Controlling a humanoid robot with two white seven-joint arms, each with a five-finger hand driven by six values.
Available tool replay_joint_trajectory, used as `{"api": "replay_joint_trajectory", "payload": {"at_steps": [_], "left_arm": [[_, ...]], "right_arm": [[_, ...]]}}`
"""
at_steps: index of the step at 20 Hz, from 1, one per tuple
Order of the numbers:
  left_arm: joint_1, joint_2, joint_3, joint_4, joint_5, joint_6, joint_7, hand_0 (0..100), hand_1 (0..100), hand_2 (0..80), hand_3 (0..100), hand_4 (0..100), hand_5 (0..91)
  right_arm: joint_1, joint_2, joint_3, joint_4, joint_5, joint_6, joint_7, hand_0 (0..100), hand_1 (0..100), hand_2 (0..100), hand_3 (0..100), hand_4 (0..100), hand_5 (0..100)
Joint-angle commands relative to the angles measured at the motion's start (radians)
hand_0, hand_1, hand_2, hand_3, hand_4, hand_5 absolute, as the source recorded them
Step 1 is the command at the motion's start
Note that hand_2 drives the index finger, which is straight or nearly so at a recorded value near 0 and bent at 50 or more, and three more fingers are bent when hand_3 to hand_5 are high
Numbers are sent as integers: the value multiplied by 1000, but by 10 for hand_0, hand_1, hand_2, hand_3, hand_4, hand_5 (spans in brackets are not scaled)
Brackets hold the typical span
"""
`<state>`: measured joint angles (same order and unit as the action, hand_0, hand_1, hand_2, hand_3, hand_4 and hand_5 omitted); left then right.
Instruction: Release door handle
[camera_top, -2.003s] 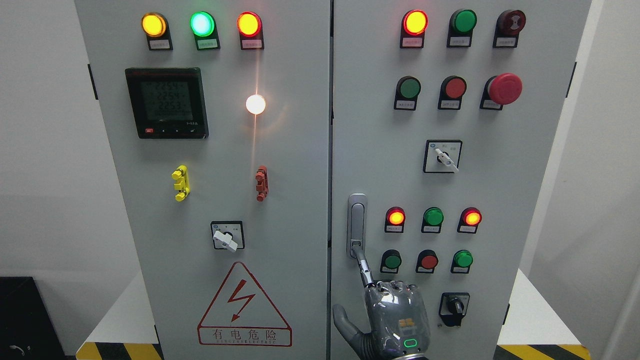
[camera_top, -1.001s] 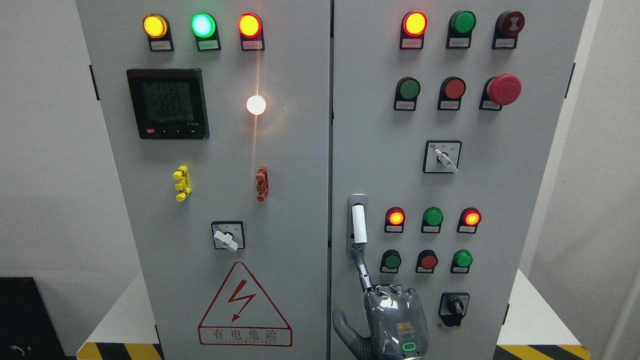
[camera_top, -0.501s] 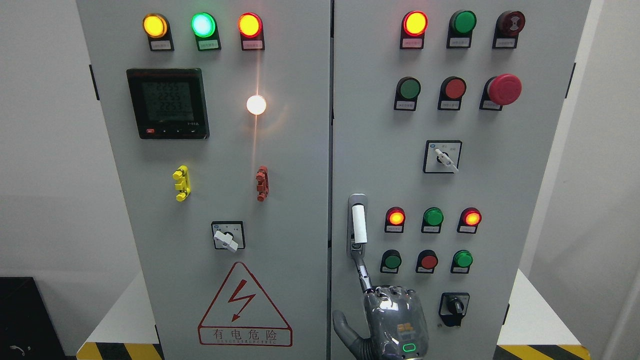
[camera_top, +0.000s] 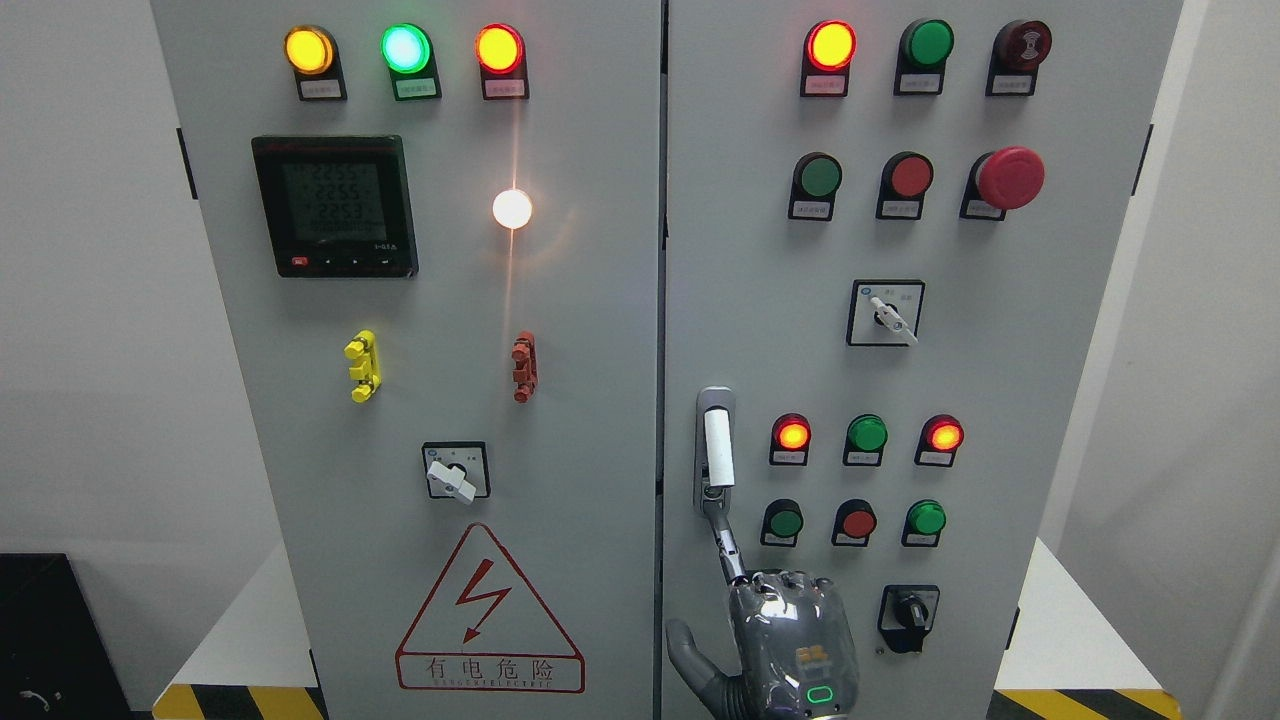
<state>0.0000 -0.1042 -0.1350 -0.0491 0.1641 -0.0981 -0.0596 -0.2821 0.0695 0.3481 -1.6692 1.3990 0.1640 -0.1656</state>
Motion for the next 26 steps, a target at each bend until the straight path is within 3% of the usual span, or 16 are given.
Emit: {"api": "replay_joint_trajectory", "payload": {"at_steps": [1,26], "left_arm": [[9,0,0,0,0,-6,0,120,556,0,0,0,0],[8,0,0,0,0,-5,0,120,556,0,0,0,0]], "right_arm": [[0,-1,2,-35,0,-1,-6,336,385,6,1000,1000,1000],[1,-1,2,-78,-2,-1,-8,338,385,21,1000,1000,1000]]}}
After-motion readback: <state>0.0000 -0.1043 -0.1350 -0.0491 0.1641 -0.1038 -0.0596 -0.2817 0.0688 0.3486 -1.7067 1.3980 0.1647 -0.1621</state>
